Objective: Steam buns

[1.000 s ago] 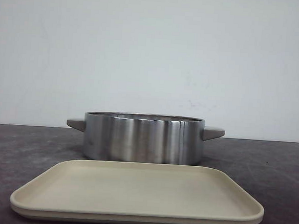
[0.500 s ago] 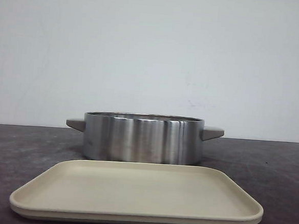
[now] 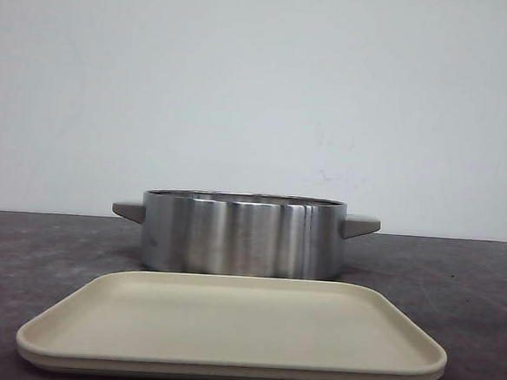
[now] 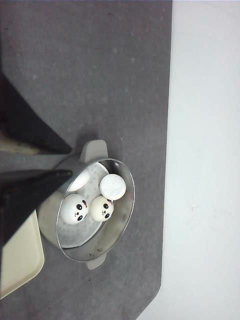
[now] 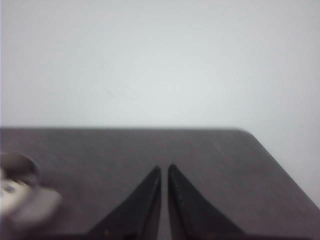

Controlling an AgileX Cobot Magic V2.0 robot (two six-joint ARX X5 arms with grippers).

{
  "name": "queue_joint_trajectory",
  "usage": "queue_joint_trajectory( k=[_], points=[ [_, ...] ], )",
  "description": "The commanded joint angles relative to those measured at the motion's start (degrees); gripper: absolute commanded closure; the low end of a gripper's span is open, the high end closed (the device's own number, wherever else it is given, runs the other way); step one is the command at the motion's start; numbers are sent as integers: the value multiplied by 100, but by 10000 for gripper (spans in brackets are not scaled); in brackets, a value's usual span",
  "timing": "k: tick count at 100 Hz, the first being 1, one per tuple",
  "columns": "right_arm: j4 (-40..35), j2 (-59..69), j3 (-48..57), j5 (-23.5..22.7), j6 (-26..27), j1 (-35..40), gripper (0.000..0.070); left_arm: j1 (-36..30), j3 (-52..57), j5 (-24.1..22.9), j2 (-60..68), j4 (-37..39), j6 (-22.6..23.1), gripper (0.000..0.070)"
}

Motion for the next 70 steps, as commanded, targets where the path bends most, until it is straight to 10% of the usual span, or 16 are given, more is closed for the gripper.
queue_joint_trajectory(
  k=[1,70],
  points=[
    [46,-186,-260,-13,-39,-111,683,-35,63,-11,20,31,-26,685],
    [-704,-1276,-1534,-901,435,-457,683,-35,63,-11,20,31,-26,685]
  ],
)
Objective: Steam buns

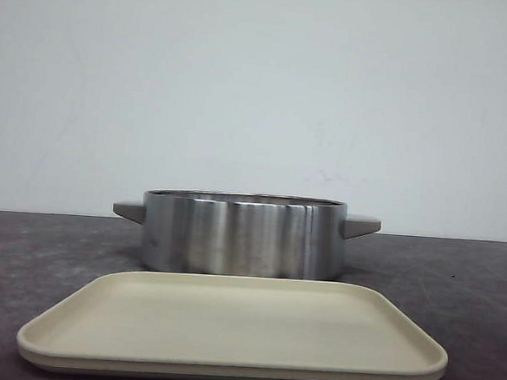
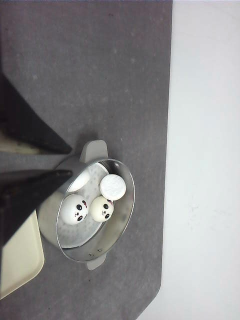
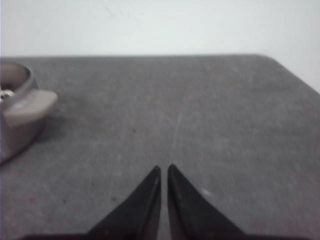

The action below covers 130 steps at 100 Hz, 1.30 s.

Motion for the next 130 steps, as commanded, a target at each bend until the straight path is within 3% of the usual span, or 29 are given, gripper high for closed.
queue_joint_trajectory(
  k=[1,30,130],
  points=[
    [-66,4,-15,11,92,4,683,-35,63,-11,20,31,-26,685],
    [-42,4,-15,-308,48,13,683,-35,63,-11,20,31,-26,685],
    [59,4,-13,-293,48,11,683,35,63,-11,7,-39,20,685]
  ],
)
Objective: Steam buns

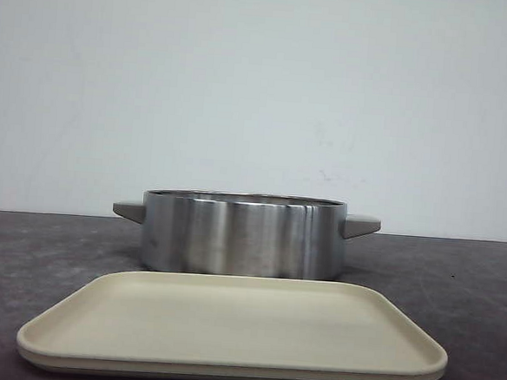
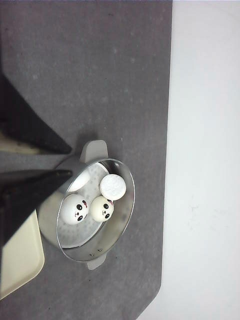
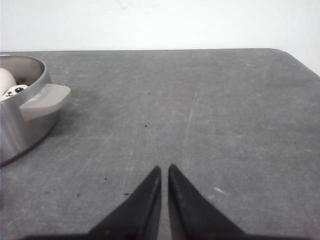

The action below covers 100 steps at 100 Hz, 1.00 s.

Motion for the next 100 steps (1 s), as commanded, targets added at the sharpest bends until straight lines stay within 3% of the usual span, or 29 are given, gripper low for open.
queue_joint_trajectory(
  k=[1,16,27,48,60,83,100],
  points=[
    [66,7,-15,-2,39,11,683,31,63,-13,7,-17,17,685],
    [66,7,-15,-2,39,11,683,323,44,13,-24,-111,46,684],
    [66,7,-15,-2,39,11,683,675,-179,372,-146,109,170,685],
    [63,7,-15,-2,39,11,683,1635,-1937,2131,-903,2310,280,685],
    [63,7,-15,-2,39,11,683,2074,-2957,2741,-1429,3338,225,685],
    [63,7,-15,-2,39,11,683,2610,-4371,2800,-2140,4454,278,684],
    [66,7,-15,-2,39,11,683,2850,-5202,2691,-2389,4837,160,685]
  ],
)
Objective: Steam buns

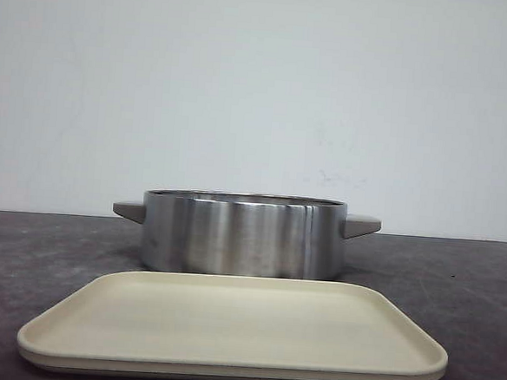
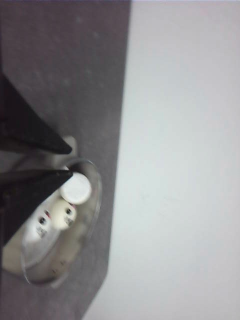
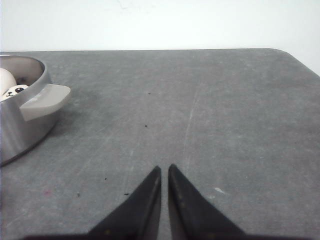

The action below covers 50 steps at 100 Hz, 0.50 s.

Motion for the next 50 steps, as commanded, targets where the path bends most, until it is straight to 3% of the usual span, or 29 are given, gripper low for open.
queue_joint_trajectory(
  k=[1,28,50],
  points=[
    [66,7,-15,-2,39,11,683,68,-234,-92,-63,142,-66,685],
    [66,7,-15,-2,39,11,683,415,-990,-424,-236,179,-96,685],
    [66,7,-15,-2,39,11,683,553,-986,-437,-540,-72,761,685]
  ],
)
